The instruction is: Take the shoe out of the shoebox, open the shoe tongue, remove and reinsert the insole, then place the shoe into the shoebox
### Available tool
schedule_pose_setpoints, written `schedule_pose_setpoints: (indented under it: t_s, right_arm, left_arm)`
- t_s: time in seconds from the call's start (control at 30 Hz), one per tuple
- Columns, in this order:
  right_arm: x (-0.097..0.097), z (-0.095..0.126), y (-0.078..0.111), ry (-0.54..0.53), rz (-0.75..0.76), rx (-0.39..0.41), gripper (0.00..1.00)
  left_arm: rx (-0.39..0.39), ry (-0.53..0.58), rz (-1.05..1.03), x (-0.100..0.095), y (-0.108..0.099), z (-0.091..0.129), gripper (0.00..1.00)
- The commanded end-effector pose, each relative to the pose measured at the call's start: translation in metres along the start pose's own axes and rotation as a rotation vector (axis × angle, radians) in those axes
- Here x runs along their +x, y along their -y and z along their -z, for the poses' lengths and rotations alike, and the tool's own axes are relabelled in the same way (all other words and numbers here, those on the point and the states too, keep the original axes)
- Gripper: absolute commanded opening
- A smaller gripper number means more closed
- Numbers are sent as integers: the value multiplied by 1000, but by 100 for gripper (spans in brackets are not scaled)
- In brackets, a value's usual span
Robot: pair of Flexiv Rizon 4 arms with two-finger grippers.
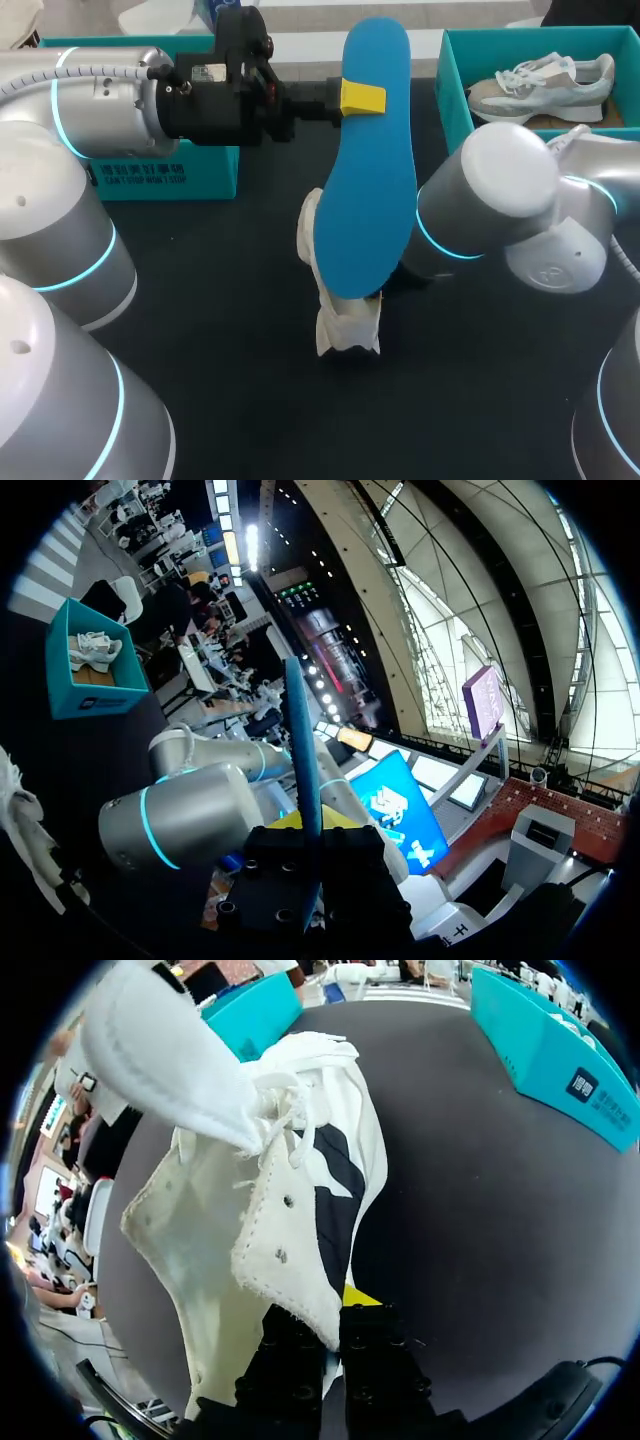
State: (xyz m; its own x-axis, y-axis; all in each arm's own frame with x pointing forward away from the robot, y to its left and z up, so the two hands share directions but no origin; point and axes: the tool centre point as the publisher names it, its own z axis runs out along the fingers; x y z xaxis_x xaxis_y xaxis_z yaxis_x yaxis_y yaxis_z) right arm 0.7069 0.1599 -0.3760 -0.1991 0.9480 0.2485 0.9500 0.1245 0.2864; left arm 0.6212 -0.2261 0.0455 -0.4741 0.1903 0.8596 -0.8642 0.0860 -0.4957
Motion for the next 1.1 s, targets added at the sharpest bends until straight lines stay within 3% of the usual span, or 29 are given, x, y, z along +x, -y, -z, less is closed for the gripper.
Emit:
schedule_pose_setpoints:
  t_s: [0.03, 0.13, 0.17, 0.2, 0.23, 0.27, 0.4, 0.7, 1.0, 1.1]
  right_arm:
    - [1, -15, 1, -4, -10, 5, 0]
    - [-1, -17, 3, -3, -27, 9, 0]
    - [-1, -17, 3, -3, -29, 9, 12]
    - [-1, -17, 3, -3, -29, 9, 12]
    - [0, -13, 3, -10, -35, 9, 93]
    - [0, -11, 2, -19, -43, 0, 100]
    - [3, 4, -2, -64, -70, -7, 100]
    - [9, 44, -22, -367, -67, -18, 100]
    - [-7, 63, -37, -727, -77, -114, 100]
    - [-10, 66, -38, -762, -83, -116, 100]
  left_arm:
    - [-1, 1, 0, -1, 0, -1, 0]
    - [-1, 1, 0, -1, 0, -1, 0]
    - [-1, 1, 0, -1, 0, -1, 0]
    - [-1, 1, 0, -1, 0, -1, 0]
    - [-1, 1, 0, -1, 0, -1, 0]
    - [-1, 1, 0, -1, 0, -1, 0]
    - [-1, 1, 0, -1, 0, -1, 0]
    - [-1, 1, 0, -1, 0, -1, 0]
    - [-1, 1, 0, -1, 0, -1, 0]
    - [-1, 1, 0, -1, 0, -1, 0]
